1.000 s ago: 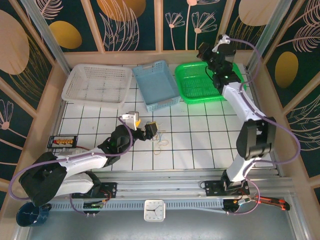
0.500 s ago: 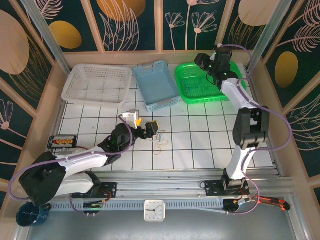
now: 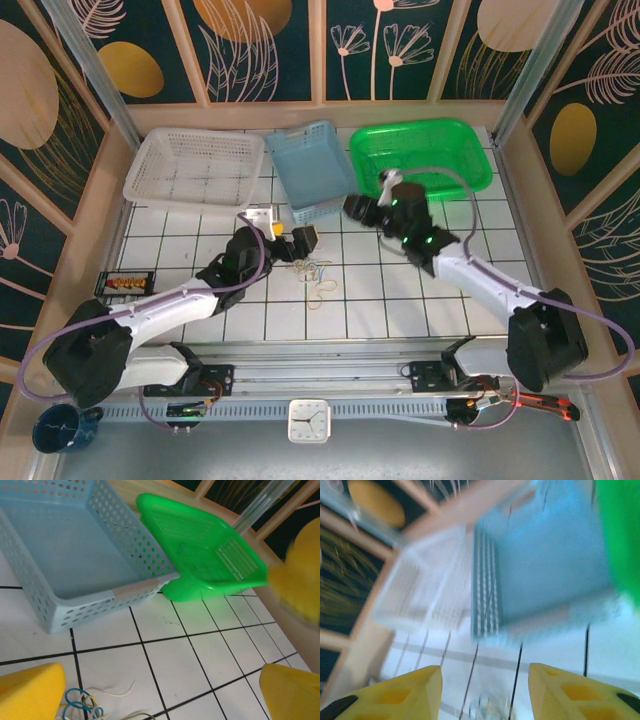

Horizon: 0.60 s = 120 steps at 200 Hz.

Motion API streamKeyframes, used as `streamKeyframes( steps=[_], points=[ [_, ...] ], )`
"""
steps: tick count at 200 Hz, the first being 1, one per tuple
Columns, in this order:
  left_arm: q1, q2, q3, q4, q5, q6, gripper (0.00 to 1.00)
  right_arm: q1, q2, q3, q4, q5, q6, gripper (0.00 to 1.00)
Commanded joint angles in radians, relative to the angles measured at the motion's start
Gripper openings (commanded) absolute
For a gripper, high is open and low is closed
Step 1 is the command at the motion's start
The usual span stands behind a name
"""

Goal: Untangle the cables

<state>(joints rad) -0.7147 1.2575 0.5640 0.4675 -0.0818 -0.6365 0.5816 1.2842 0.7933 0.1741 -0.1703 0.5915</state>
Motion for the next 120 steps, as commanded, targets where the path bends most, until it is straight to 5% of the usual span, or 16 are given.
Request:
streamKeyframes(
  steps=[1,53,120],
  points=[
    [0.044,0.025,0.030,-0.090,0.081,-0.033,0.99,0.158,-0.064,-0.077,-0.021,0.160,0.047,0.49],
    [0.054,0.043,0.019,-0.093,0.104,-0.032,0.99,0.537,-0.023,-0.159,-0.154,0.389,0.171,0.49],
    [0.055,0.054,-0.004,-0.094,0.097,-0.018,0.99,0.598,0.093,-0.175,-0.049,0.372,0.268,0.50]
  ],
)
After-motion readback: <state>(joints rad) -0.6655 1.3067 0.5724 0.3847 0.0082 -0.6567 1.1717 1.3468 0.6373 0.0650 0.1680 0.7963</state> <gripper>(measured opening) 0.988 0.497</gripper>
